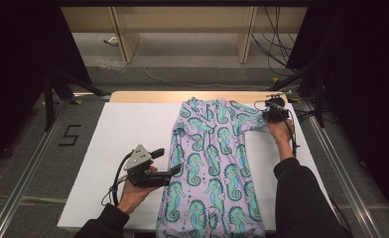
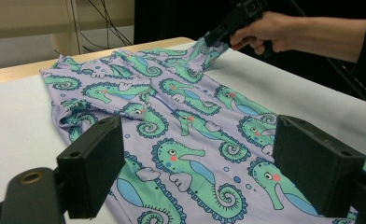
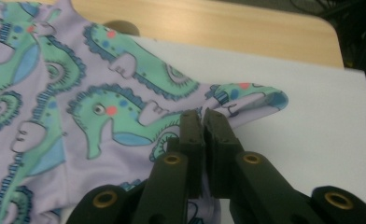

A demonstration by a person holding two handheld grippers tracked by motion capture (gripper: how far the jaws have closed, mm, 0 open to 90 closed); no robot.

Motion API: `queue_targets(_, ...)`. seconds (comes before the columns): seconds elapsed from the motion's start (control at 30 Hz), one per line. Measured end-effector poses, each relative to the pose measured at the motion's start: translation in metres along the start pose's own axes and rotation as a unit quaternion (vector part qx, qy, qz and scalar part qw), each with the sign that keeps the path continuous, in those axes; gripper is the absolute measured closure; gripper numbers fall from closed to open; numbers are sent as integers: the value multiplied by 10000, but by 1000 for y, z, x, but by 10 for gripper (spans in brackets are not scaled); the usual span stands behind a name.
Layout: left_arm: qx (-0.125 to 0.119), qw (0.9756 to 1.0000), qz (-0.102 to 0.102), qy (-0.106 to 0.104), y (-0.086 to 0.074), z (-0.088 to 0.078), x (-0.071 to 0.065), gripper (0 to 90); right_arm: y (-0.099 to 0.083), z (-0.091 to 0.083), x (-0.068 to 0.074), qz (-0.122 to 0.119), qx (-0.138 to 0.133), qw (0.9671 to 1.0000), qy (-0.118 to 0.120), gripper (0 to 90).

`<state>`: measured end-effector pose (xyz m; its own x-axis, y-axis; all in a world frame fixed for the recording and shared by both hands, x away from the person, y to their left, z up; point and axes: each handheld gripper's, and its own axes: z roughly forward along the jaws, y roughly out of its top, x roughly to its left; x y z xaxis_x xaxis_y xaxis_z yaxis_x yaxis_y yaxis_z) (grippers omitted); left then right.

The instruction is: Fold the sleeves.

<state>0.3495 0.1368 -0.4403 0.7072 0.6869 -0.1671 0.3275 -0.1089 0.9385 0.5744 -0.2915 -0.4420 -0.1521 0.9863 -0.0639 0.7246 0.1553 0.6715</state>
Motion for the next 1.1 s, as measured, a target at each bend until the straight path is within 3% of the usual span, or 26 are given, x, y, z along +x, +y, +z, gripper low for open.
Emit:
queue_targets(0.13, -3, 10000, 13, 2, 0, 0, 0, 162, 13, -5, 15, -386, -43, 9992, -48, 871)
queue_targets(0.27, -12, 10000, 14, 7, 0, -1, 0, 162, 22, -8, 31, -824, -109, 9965, -130, 871)
queue_targets(0.6, -1, 10000, 22, 8, 0, 0, 0, 162, 30, -11, 56, -1389, -204, 9901, -9, 869)
queue_targets(0.67, 13, 10000, 30, 4, 0, 0, 0, 163, 30, -13, 64, -1662, -268, 9857, 81, 869)
queue_targets(0.7, 13, 10000, 30, 4, 0, 0, 0, 162, 30, -13, 64, -1662, -268, 9857, 81, 869)
queue_targets(0.73, 15, 10000, 29, 10, 0, 0, 0, 163, 30, -15, 72, -1818, -321, 9827, 165, 869)
queue_targets(0.77, 15, 10000, 29, 10, 0, 0, 0, 163, 30, -15, 72, -1818, -321, 9827, 165, 869)
queue_targets(0.83, 10, 10000, 32, 9, 0, 0, 0, 163, 31, -17, 82, -2029, -336, 9782, 289, 869)
queue_targets(0.87, 17, 10000, 43, 14, 0, 0, 0, 163, 31, -17, 82, -2029, -336, 9782, 289, 869)
queue_targets(0.9, 25, 10000, 42, 15, 0, 0, 0, 163, 31, -19, 90, -2212, -368, 9738, 385, 868)
queue_targets(0.97, 9, 10000, 28, 11, 0, 0, 0, 163, 31, -19, 93, -2286, -380, 9719, 412, 868)
queue_targets(1.0, 16, 10000, 32, 10, 0, 0, 0, 163, 30, -21, 102, -2468, -403, 9671, 457, 868)
queue_targets(1.03, 17, 10000, 35, 14, 0, 0, 0, 163, 30, -21, 102, -2468, -403, 9671, 457, 868)
queue_targets(1.1, 19, 10000, 32, 20, 0, 0, 0, 163, 29, -22, 109, -2659, -406, 9617, 522, 868)
